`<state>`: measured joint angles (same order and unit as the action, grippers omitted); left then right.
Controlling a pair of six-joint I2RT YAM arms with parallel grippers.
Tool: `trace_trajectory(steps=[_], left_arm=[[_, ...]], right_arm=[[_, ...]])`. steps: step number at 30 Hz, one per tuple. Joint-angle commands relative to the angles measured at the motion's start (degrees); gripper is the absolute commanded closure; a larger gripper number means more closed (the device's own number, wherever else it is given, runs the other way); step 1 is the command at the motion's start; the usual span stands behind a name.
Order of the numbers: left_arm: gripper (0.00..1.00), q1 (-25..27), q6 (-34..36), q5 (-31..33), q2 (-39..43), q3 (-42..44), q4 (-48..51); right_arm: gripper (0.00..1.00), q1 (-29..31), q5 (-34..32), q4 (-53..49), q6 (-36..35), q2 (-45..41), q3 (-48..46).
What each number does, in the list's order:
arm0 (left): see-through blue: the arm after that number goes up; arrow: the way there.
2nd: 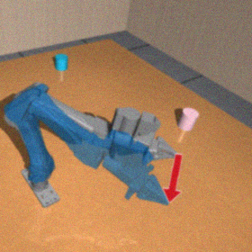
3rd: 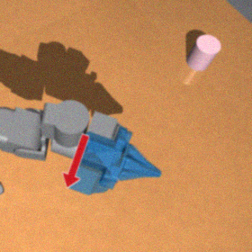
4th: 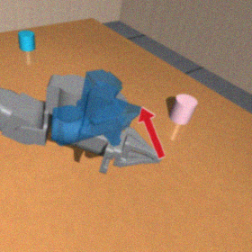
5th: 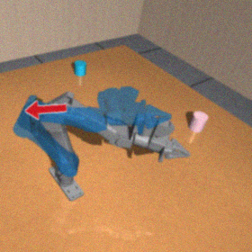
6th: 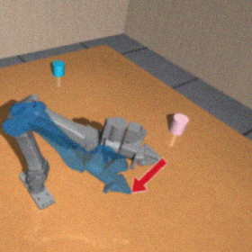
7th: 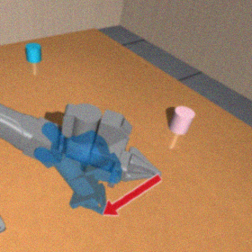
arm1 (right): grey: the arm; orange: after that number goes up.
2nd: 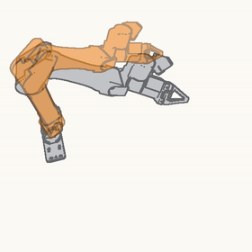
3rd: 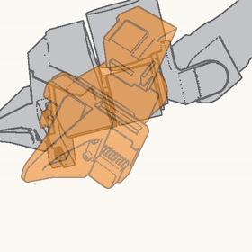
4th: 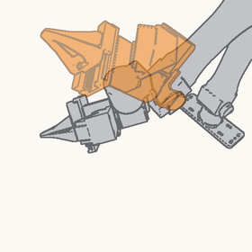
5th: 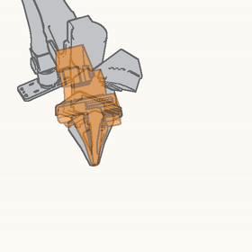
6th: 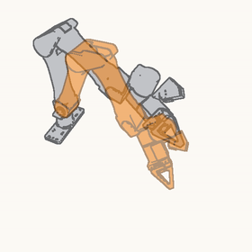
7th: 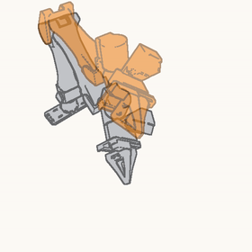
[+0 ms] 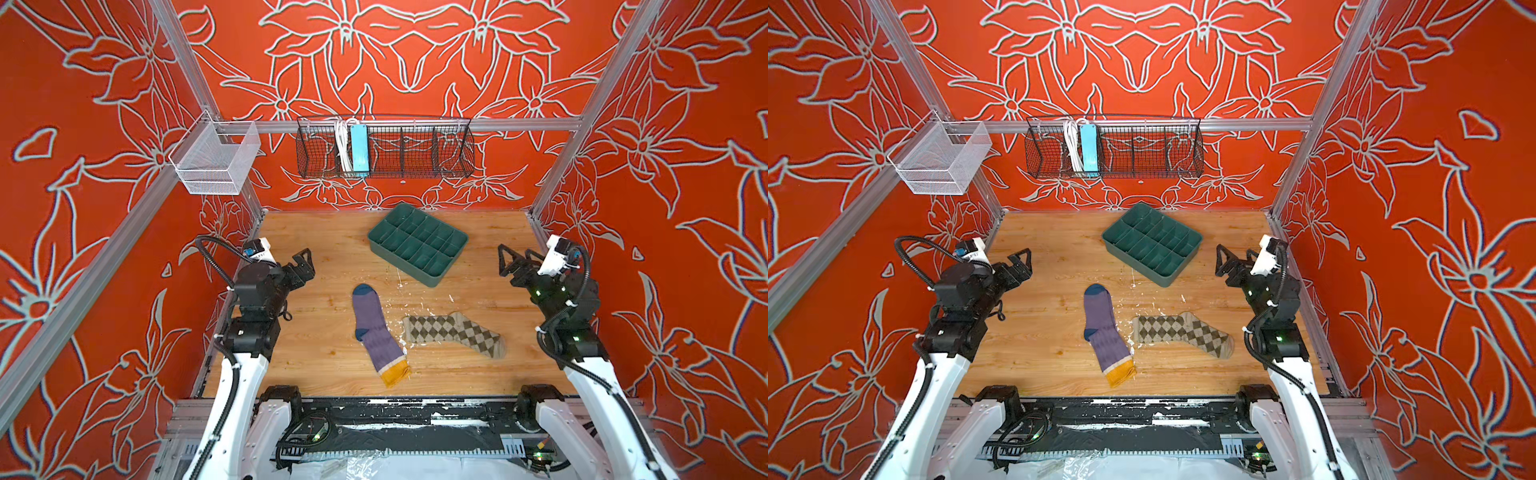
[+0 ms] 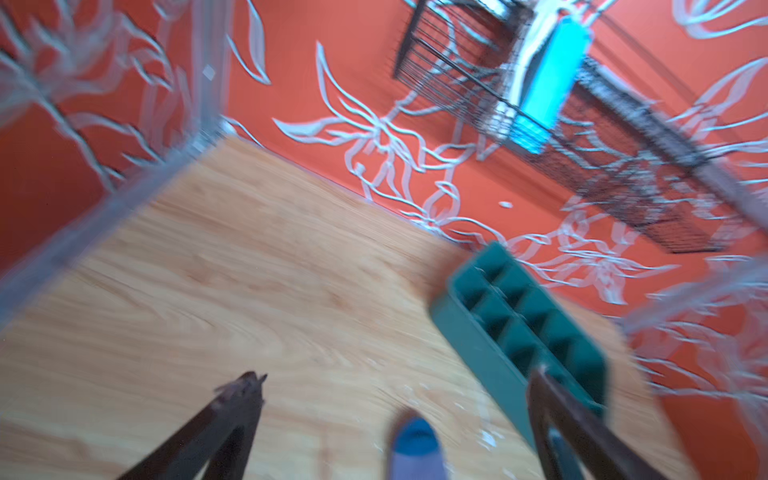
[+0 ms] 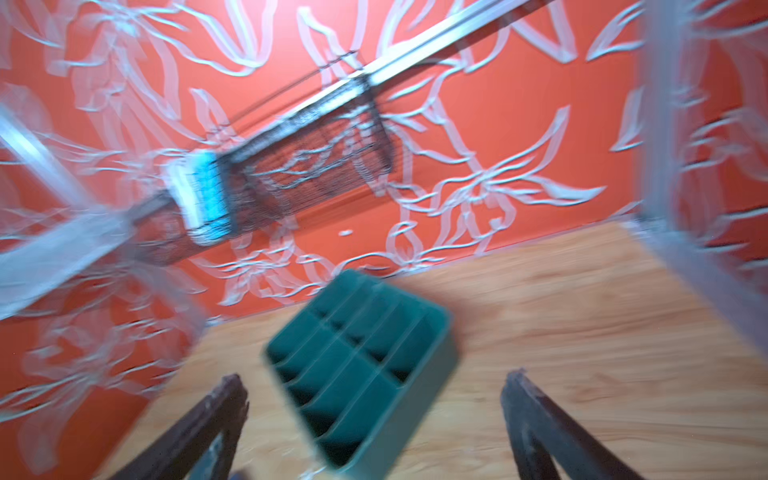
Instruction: Roll the socks
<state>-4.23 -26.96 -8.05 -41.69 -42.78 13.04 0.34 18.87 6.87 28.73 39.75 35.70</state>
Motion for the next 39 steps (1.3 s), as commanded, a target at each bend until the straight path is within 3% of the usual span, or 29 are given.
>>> trace_trajectory(steps=[1,6,10,15,19,24,30,34,39], left_arm=[[0.03,1.48,-10.42,-11.04,2.05,3.18,8.11],[0.02,11.46,-10.01,-11.03,-1.73,2.37,13.71],[0.02,20.77,-2.44,-10.2,-6.35,-1.55,17.37],[0.01,27.5,8.87,-6.48,-2.24,-5.11,17.62],[0.01,28.04,23.96,-9.41,5.32,-2.66,13.66],[0.0,28.14,47.31,-13.16,16.32,3.69,13.46],[0.0,28.14,60.07,-7.83,22.75,3.74,20.05],[0.03,28.14,63.75,-6.3,25.12,4.33,23.28],[0.06,28.14,66.87,-5.22,27.28,5.7,24.94]], right_arm=[[0.05,1.09,14.46,-14.01,3.85,0.48,4.2],[0.08,9.9,16.9,-31.98,-4.76,3.0,7.39],[0.15,23.18,11.87,-39.26,-12.49,5.81,8.74],[0.24,39.15,3.27,-40.52,-27.52,6.64,8.87],[0.24,49.55,1.39,-40.1,-48.14,5.83,6.14],[0.25,57.28,-8.44,-41.28,-63.38,12.28,6.79],[0.25,65.84,-16.63,-31.86,-69.61,22.21,5.54],[0.27,70.12,-17.7,-29.05,-72.18,30.54,6.21],[0.35,71.08,-16.27,-28.7,-72.65,39.33,9.26]])
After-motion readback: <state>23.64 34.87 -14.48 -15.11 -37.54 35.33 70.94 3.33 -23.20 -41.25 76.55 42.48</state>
